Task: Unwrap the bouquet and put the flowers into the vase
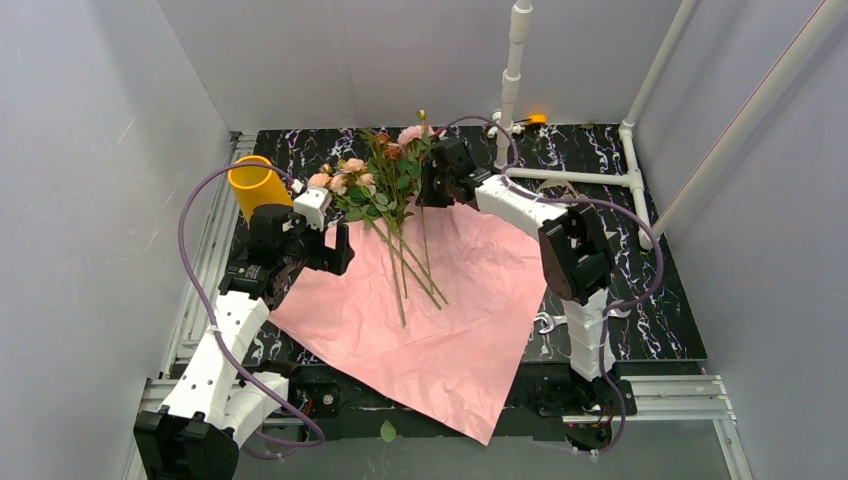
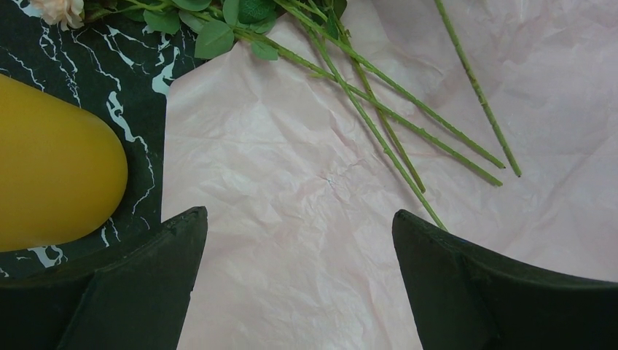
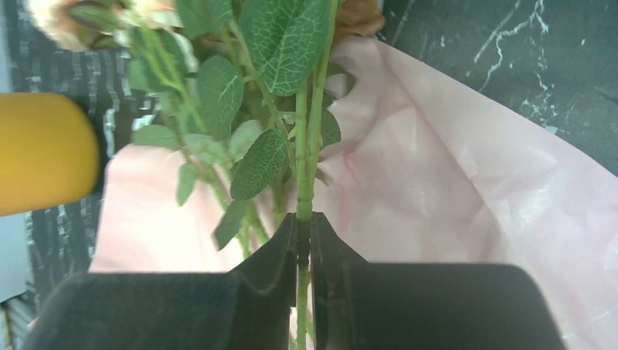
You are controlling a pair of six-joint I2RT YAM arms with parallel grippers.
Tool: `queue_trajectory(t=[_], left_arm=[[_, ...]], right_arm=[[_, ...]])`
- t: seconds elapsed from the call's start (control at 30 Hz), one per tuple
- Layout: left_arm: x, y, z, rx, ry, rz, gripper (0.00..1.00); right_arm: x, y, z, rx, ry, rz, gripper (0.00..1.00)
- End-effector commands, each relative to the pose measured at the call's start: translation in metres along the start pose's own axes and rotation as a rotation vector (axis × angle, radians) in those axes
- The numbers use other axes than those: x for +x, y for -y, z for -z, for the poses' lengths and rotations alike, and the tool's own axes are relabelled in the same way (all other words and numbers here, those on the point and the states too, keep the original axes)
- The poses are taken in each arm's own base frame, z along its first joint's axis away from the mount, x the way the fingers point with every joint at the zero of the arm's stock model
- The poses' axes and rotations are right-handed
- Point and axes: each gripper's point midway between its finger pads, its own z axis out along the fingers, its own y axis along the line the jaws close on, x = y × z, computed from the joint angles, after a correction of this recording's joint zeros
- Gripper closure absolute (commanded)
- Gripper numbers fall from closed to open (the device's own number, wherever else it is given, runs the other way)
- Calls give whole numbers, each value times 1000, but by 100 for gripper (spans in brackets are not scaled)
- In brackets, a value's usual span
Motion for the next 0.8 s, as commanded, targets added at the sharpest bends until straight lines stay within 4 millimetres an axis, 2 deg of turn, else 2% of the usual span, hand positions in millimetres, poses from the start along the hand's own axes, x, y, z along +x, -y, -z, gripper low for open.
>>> queue_trajectory(t=[0.0,0.17,0.2,0.27,0.4,0.57,0.67,0.77], left_arm=[[-15,-3,7,-23,23,2,2],[-25,2,17,-8,11,18,2],[-33,6,21,5,17,23,2],[-40,18,29,61,12,39,2],[-69,47,49,192,82,76,2],[-108,88,78,408,181,105,2],[-129,106,90,522,251,164,2],[-146,116,94,598,322,223,2]], right_arm=[[-39,-35,43,-134,132,39,97],[-51,-43,76,-163,201,97,99],[-55,-46,85,-176,225,119,99],[-60,-56,109,-234,277,173,99],[-62,-86,158,-420,373,288,99],[-52,-118,220,-625,420,398,99],[-38,-136,248,-738,371,422,99],[-21,-154,270,-867,319,421,99]])
